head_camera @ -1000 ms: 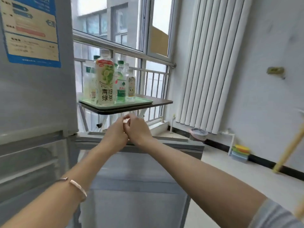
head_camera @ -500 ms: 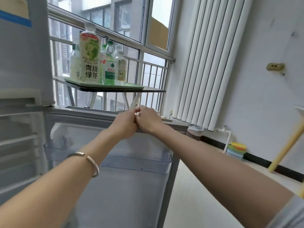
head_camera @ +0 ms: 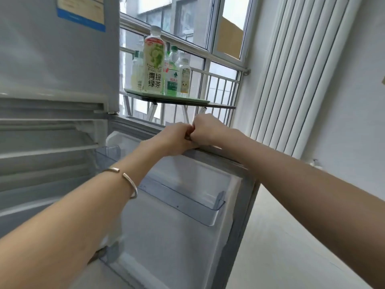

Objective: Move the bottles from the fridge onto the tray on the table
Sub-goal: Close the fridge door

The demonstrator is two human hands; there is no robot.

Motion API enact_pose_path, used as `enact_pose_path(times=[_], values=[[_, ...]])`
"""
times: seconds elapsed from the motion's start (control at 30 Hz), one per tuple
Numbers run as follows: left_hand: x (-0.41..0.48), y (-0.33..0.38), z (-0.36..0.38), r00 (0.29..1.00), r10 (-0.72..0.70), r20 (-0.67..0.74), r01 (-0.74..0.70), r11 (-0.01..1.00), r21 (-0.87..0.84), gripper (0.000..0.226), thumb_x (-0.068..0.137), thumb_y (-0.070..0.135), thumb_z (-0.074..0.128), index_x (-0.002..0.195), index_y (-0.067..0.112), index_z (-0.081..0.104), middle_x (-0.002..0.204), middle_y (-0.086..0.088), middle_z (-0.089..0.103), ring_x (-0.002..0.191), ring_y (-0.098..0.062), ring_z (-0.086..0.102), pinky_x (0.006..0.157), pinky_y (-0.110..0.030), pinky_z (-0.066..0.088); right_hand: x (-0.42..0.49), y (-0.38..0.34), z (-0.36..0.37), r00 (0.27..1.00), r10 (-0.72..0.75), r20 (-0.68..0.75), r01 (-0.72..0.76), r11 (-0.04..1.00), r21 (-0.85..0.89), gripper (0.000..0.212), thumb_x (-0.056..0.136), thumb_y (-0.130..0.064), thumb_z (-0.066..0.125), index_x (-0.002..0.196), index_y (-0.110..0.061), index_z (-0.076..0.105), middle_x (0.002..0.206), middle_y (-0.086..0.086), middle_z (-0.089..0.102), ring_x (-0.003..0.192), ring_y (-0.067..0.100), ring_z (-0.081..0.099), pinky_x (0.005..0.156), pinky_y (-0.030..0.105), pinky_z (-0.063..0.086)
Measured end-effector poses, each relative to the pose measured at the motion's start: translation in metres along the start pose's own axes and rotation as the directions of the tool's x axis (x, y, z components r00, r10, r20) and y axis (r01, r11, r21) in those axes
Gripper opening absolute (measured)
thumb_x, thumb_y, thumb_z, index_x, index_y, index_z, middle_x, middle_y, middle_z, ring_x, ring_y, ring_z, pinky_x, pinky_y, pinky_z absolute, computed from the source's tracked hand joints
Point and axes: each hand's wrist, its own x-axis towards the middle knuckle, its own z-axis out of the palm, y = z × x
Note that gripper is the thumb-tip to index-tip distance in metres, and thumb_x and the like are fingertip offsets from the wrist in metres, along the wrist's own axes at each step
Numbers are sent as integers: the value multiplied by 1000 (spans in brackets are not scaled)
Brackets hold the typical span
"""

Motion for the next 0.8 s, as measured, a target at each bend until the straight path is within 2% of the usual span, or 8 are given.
enact_pose_path(times=[0.07,0.13,0.2,0.3,0.37,0.43,0.53,0.8], values=[[-15,-5,-15,1000,-9,21,10,999,-45,23,83,35,69,95,15,67,96,-3,71,90,-22,64,80,-33,51,-8,-20,-10,999,-30,43,32,998,-53,28,81,-8,58,58,-11,43,61,5,46,58,19,47,46,26,30],[-30,-8,-32,997,-37,69,40,999,-34,30,80,37,72,102,16,70,101,-1,72,95,-20,65,87,-36,52,-14,-41,-18,994,-43,102,50,996,-71,24,79,-7,62,60,-10,48,61,7,54,56,19,56,46,26,43],[-41,-8,-50,989,-56,138,59,998,-12,34,79,37,74,107,18,71,104,0,72,99,-20,66,92,-37,52,-18,-57,-24,982,-39,187,49,998,-50,14,78,-5,64,67,-4,56,66,13,66,60,27,69,57,35,60],[-62,-7,-76,964,-105,244,108,994,0,36,76,35,76,107,19,71,105,2,71,102,-18,65,94,-34,51,-24,-87,-30,955,-35,295,57,996,-66,8,78,-5,64,77,2,65,76,19,73,66,30,74,67,41,62],[-77,-11,-90,954,-150,259,159,987,-13,34,72,27,74,102,14,70,103,-3,70,98,-21,65,91,-34,53,-29,-111,-31,938,-43,343,77,993,-87,13,79,-9,66,82,4,67,80,20,74,70,29,74,71,41,62],[-92,-17,-101,957,-186,223,192,981,-5,28,63,23,65,88,11,66,86,-6,64,81,-23,60,75,-33,50,-33,-130,-31,929,-56,367,90,993,-76,16,79,-11,65,84,4,68,78,19,74,67,26,73,69,38,62],[-120,-34,-118,963,-216,159,216,976,17,32,57,22,56,85,8,64,76,-7,57,73,-19,52,65,-33,41,-38,-158,-27,948,-119,295,124,992,1,10,77,-10,61,74,-1,65,60,10,68,46,19,67,51,28,58],[-192,-75,-178,939,-343,6,343,939,29,32,64,12,54,89,10,74,90,-10,74,80,-16,64,79,-34,49,-42,-241,-11,937,-330,115,301,929,215,18,73,-13,55,61,-4,65,55,10,70,45,18,66,61,30,62]])
